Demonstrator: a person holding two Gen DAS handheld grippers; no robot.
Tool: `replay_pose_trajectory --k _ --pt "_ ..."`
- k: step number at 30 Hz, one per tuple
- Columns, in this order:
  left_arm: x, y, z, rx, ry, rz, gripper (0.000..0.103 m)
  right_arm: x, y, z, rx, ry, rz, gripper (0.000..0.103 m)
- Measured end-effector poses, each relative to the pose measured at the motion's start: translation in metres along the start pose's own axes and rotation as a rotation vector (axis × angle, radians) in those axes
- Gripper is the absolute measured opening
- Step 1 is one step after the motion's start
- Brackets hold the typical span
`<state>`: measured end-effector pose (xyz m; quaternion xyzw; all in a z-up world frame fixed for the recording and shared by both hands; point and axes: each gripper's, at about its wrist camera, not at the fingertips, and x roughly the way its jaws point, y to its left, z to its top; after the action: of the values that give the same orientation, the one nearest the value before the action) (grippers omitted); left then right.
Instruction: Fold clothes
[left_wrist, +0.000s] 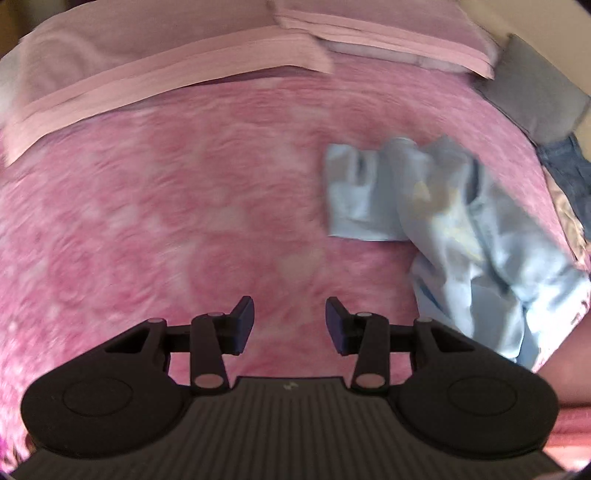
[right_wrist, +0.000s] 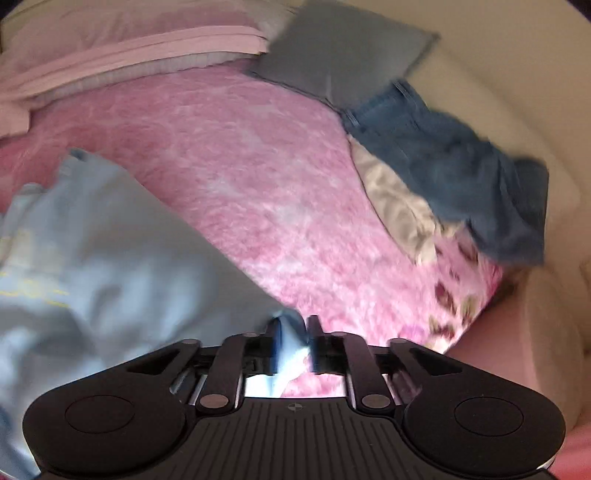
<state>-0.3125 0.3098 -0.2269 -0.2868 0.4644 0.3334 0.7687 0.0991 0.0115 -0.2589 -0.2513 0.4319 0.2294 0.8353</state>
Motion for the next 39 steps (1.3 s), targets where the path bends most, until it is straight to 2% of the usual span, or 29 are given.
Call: replay_pose_trajectory --k 1,2,3,6,9,12,14,17,19,21,24,26,29,31,32,34,35,39 --pt "0.007 -0.008 0.004 0.019 0.006 -0.005 0.038 -0.002 -0.004 -0.005 0.021 -0.012 0.009 0.047" --pt "0.013 -0.015 0.009 0.034 0.014 -0.006 0.038 -0.004 -0.005 -0.01 0.034 -0.026 0.015 0.065" --pt "0.021 -0.023 0.014 0.05 0.021 -0.006 0.038 -0.006 -0.007 -0.014 0.047 -0.041 0.021 0.068" --pt "0.042 -0.044 0.031 0.094 0.027 -0.022 0.038 -0.007 -0.006 -0.024 0.058 -0.045 0.095 0.068" --pt "0.068 -0.067 0.05 0.135 0.028 -0.047 0.038 0.006 0.011 -0.03 -0.027 -0.007 0.193 0.068" --pt "0.098 -0.092 0.068 0.177 0.026 -0.07 0.039 0.031 0.037 -0.037 -0.119 0.032 0.253 0.068" --pt "0.119 -0.105 0.08 0.195 0.026 -0.08 0.039 0.046 0.052 -0.045 -0.173 0.056 0.26 0.068" --pt "0.151 -0.119 0.101 0.198 0.034 -0.107 0.039 0.075 0.067 -0.066 -0.28 0.089 0.21 0.067" --pt "0.168 -0.124 0.116 0.191 0.036 -0.123 0.039 0.089 0.067 -0.073 -0.328 0.076 0.151 0.02" --pt "0.184 -0.127 0.132 0.192 0.024 -0.135 0.041 0.095 0.05 -0.063 -0.23 0.081 0.163 0.003" --pt "0.213 -0.129 0.157 0.161 0.018 -0.148 0.048 0.089 0.022 -0.045 -0.108 0.04 0.136 0.003" --pt "0.235 -0.13 0.173 0.114 0.023 -0.165 0.05 0.085 -0.005 -0.032 0.021 0.011 0.13 0.003" --pt "0.269 -0.132 0.193 0.047 0.027 -0.199 0.061 0.09 -0.025 -0.015 0.053 -0.001 0.08 0.003" --pt "0.289 -0.133 0.202 -0.012 0.033 -0.228 0.061 0.095 -0.034 -0.004 0.052 -0.008 0.054 0.003" --pt "0.299 -0.133 0.206 -0.047 0.038 -0.251 0.058 0.098 -0.036 0.0 0.044 -0.01 0.046 0.003" --pt "0.316 -0.133 0.206 -0.108 0.064 -0.338 0.03 0.105 -0.039 0.009 0.042 -0.014 0.045 0.003" --pt "0.317 -0.135 0.204 -0.108 0.07 -0.353 0.002 0.109 -0.04 0.013 0.035 -0.017 0.045 0.003" --pt "0.283 -0.125 0.189 -0.082 -0.04 -0.335 0.002 0.114 -0.051 0.038 0.013 -0.047 0.096 0.002"
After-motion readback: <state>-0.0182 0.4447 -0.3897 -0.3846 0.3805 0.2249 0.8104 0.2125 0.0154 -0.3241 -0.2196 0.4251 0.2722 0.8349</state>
